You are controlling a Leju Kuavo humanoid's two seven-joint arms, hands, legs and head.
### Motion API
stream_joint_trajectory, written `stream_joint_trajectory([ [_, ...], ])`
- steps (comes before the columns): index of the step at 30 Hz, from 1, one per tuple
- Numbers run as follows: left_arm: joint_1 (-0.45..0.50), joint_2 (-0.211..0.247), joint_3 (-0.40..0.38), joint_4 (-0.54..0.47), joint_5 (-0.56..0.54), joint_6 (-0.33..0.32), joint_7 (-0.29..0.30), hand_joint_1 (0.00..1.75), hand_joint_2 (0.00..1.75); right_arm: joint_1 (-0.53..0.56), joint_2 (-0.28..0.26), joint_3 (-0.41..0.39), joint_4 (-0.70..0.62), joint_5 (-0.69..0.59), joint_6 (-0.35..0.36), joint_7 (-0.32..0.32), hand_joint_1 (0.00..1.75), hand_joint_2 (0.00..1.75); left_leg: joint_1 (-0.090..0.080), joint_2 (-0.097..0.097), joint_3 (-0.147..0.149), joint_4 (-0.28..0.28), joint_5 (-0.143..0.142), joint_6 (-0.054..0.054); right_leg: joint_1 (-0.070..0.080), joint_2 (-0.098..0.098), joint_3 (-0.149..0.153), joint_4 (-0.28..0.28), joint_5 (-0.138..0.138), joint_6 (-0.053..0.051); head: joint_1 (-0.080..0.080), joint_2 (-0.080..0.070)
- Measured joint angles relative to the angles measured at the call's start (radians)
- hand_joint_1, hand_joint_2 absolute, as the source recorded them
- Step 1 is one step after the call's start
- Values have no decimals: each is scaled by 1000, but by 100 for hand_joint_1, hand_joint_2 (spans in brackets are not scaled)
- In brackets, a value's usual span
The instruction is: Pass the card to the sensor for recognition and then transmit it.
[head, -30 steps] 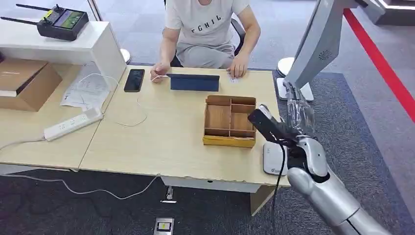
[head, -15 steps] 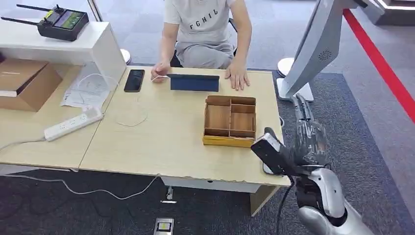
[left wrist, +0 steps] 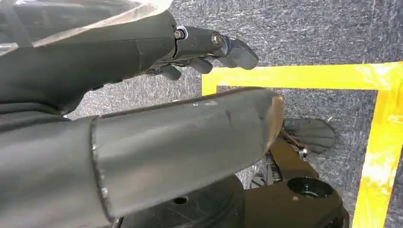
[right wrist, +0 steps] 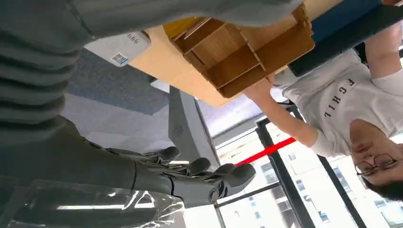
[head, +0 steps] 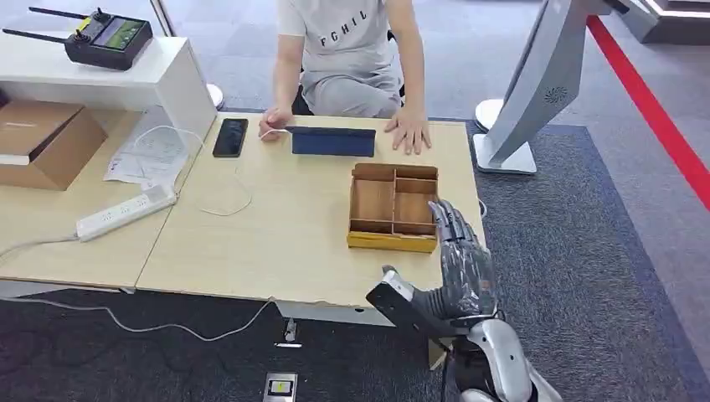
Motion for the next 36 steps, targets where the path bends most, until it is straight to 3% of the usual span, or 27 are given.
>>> stream_joint_trajectory([
  [9,-2,-3,0,0,-6,-11,-15,0,0,-57,108,19,215,276,72,26,0,175,0,0,0,0,0,0,0,0,0,0,0,0,0,0],
  [15,-2,-4,0,1,-6,-11,-30,0,0,-110,164,22,334,290,85,3,0,175,0,0,0,0,0,0,0,0,0,0,0,0,0,0],
  [24,-1,-5,0,2,-6,-9,-11,0,0,-167,186,32,392,279,189,-33,0,175,0,0,0,0,0,0,0,0,0,0,0,0,0,0],
  [36,0,-4,0,5,-11,-9,-43,0,0,-242,177,47,414,358,286,-37,0,175,0,1,0,0,0,0,0,0,0,0,0,0,0,0],
])
